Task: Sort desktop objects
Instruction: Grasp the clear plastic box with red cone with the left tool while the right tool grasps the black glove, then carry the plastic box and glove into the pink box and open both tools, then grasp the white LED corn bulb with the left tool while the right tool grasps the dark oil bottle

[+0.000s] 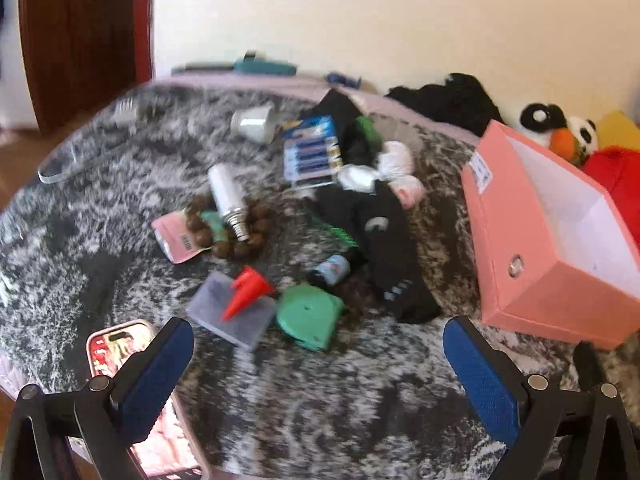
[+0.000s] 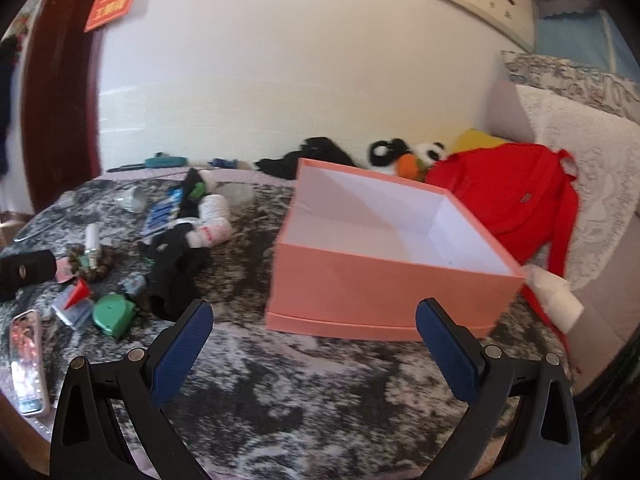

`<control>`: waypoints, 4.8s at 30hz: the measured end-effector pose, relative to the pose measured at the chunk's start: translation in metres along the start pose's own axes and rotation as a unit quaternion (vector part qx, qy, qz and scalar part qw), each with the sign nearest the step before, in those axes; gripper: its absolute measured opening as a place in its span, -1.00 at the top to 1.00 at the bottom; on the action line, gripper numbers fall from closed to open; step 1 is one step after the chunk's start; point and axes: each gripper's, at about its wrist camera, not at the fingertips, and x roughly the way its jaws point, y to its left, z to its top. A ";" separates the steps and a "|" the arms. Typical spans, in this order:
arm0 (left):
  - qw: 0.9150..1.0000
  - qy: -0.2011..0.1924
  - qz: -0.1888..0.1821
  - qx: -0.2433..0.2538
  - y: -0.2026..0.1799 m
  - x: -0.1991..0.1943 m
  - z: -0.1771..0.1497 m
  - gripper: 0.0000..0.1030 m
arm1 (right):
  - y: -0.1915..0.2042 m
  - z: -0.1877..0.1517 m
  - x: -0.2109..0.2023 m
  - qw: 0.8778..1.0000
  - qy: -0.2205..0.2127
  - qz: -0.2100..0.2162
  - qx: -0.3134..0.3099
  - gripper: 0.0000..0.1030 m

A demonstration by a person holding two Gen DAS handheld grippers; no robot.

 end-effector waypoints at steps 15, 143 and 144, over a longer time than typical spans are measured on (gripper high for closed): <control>0.993 0.116 0.003 0.014 0.052 0.082 0.019 -0.99 | 0.106 0.028 0.105 0.984 0.064 0.141 -0.085 -0.88; 0.979 -0.006 -0.041 0.202 -0.248 0.035 0.051 -0.84 | -0.199 0.105 0.059 0.988 -0.063 0.005 0.140 -0.95; 0.980 -0.007 -0.032 0.195 -0.235 0.031 0.049 -0.84 | -0.189 0.106 0.056 0.988 -0.067 0.017 0.135 -0.95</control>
